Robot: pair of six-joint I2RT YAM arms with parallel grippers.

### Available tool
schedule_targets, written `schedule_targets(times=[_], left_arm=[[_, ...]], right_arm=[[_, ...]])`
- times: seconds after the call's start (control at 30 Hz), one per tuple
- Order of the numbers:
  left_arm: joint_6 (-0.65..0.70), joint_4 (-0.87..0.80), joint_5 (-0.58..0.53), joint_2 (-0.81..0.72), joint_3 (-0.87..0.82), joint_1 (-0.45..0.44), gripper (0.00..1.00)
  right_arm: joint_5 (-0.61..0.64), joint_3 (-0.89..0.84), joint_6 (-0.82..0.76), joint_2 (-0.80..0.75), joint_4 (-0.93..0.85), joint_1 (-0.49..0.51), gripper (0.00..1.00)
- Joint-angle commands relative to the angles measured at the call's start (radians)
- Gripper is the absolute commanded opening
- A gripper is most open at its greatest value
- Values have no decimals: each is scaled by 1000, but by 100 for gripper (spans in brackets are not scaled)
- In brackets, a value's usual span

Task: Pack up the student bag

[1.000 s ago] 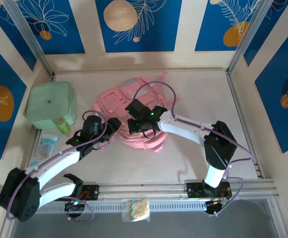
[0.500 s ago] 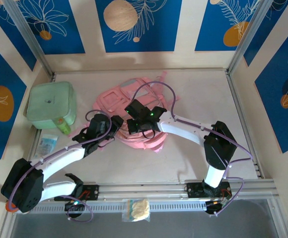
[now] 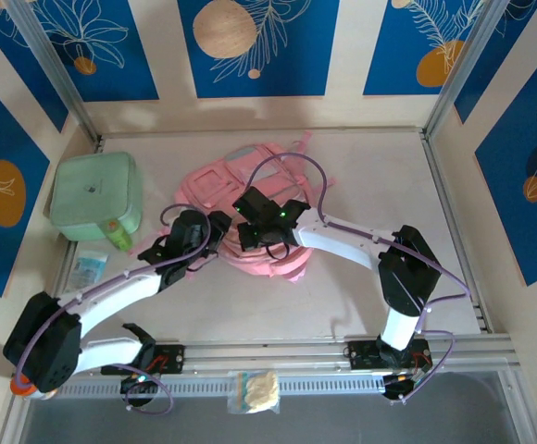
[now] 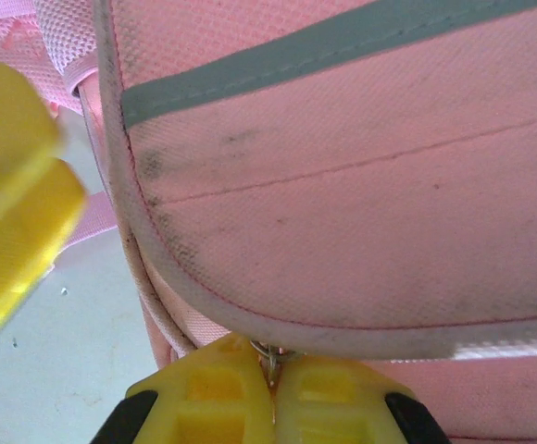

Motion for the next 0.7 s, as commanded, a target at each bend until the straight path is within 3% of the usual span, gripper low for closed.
schedule_targets(times=[0.0,0.23,0.67], left_arm=[[0,-103,-102,-84,53,-7,54],[-61,37,-15,42,83,-32,54],[-154,124,-27,232,113,-67,46]], right_arm=[[-22,-18,-18,-34,16,-7,0],[-42,-35,-24,-41,43,-16,0],[-51,-22,-34,-44,54,-19,0]])
